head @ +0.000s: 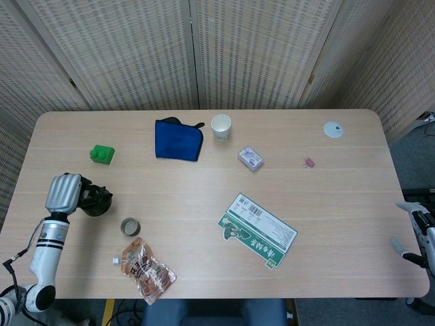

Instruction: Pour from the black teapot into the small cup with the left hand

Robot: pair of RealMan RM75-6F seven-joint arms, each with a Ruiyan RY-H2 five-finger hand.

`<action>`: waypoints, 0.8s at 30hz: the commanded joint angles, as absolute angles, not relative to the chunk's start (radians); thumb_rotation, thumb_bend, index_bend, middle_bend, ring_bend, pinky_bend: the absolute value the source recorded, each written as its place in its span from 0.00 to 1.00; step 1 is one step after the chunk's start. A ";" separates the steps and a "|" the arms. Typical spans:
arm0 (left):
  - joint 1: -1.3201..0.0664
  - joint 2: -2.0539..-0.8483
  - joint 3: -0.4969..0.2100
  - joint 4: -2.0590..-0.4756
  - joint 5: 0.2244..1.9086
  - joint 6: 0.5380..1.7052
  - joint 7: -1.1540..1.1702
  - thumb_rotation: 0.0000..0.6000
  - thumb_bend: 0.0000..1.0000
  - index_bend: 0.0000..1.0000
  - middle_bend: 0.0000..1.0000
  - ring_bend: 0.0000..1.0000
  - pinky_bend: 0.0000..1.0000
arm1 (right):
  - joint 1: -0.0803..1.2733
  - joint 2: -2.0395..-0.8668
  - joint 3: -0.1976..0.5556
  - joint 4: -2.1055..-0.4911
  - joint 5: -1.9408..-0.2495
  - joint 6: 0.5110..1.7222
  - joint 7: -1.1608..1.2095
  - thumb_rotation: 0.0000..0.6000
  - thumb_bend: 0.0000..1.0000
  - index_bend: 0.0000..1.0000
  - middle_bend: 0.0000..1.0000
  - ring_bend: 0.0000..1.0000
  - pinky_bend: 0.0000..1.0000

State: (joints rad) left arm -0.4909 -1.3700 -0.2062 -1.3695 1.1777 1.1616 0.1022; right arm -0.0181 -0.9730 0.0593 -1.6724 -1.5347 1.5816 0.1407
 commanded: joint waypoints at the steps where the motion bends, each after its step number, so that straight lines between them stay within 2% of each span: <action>1: -0.484 -1.361 -0.201 -1.383 1.195 1.176 0.102 0.57 0.35 1.00 1.00 0.97 0.47 | -0.018 -0.972 0.058 -1.673 -1.539 1.582 0.139 1.00 0.19 0.26 0.29 0.20 0.19; 8: -0.465 -1.336 -0.177 -1.426 1.248 1.208 0.095 0.58 0.39 1.00 1.00 0.97 0.48 | -0.017 -0.963 0.064 -1.684 -1.552 1.599 0.127 1.00 0.19 0.26 0.29 0.20 0.19; 18: -0.451 -1.317 -0.147 -1.467 1.314 1.233 0.101 0.52 0.41 1.00 1.00 0.97 0.48 | -0.011 -0.938 0.087 -1.713 -1.554 1.622 0.099 1.00 0.19 0.26 0.29 0.20 0.19; 24: -0.448 -1.314 -0.134 -1.475 1.339 1.234 0.103 0.58 0.41 1.00 1.00 0.96 0.48 | -0.009 -0.930 0.091 -1.725 -1.556 1.626 0.090 1.00 0.19 0.26 0.29 0.20 0.19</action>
